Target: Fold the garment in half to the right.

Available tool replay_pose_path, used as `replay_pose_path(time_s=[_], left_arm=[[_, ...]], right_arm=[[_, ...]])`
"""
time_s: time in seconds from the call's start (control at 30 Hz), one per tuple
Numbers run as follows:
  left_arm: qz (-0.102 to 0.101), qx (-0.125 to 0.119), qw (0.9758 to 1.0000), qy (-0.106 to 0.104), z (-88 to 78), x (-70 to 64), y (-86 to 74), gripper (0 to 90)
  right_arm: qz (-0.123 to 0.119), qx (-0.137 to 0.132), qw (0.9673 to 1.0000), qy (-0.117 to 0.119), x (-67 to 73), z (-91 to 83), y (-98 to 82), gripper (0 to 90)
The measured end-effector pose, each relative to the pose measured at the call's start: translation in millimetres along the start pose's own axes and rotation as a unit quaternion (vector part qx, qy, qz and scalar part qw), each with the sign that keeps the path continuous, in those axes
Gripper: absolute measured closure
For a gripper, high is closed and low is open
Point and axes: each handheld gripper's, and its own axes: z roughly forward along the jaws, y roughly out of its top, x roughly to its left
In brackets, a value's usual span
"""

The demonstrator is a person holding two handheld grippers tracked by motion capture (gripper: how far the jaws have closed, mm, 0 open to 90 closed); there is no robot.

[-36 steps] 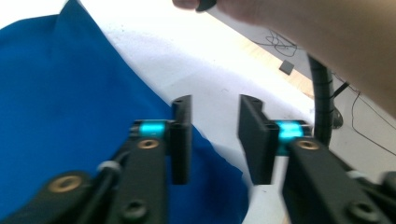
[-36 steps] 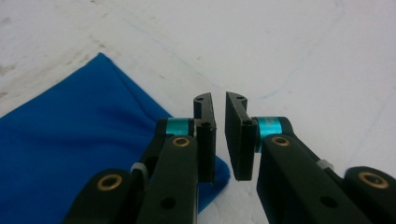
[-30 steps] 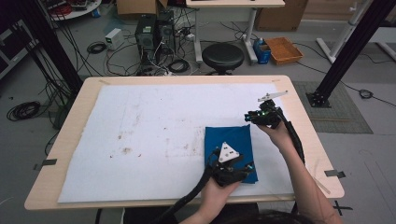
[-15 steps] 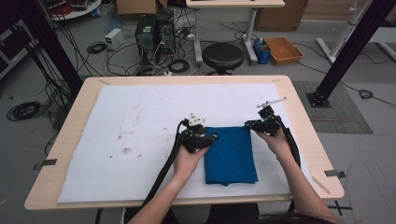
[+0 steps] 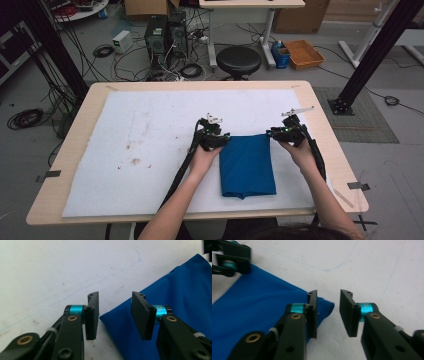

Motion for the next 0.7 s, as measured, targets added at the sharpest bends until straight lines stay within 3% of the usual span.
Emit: replay_pose_path(time_s=[0.07,0.13,0.27,0.43,0.5,0.53,0.57,0.7], left_arm=[[0.007,0.000,0.9998,0.017,0.9,0.2,-0.2,63.6],[-0.001,-0.006,0.9996,0.028,-1.7,2.8,0.3,65.7],[-0.001,-0.043,0.9987,0.028,-19.5,6.8,3.0,63.4],[0.001,-0.082,0.9966,0.005,-57.8,14.1,3.7,54.9],[0.005,-0.095,0.9954,0.003,-76.7,18.0,1.7,52.9],[0.005,-0.095,0.9954,0.003,-76.7,18.0,1.7,52.9],[0.008,-0.108,0.9941,-0.002,-94.3,21.9,-2.4,52.9],[0.015,-0.118,0.9929,-0.005,-129.5,29.1,-15.8,51.8]], right_arm=[[0.002,-0.014,0.9999,0.001,8.3,-14.9,-10.1,64.3],[0.004,-0.031,0.9994,0.013,18.7,-29.0,-25.6,63.1],[-0.019,-0.041,0.9981,0.042,43.0,-49.5,-60.1,61.4],[-0.047,-0.019,0.9955,0.080,71.9,-62.8,-91.4,62.2],[-0.065,-0.005,0.9945,0.082,81.9,-65.1,-99.3,62.3],[-0.065,-0.005,0.9945,0.082,81.9,-65.1,-99.3,62.3],[-0.074,0.001,0.9936,0.085,85.7,-66.2,-102.4,62.3],[-0.118,0.000,0.9899,0.078,100.1,-75.1,-115.2,62.3]])
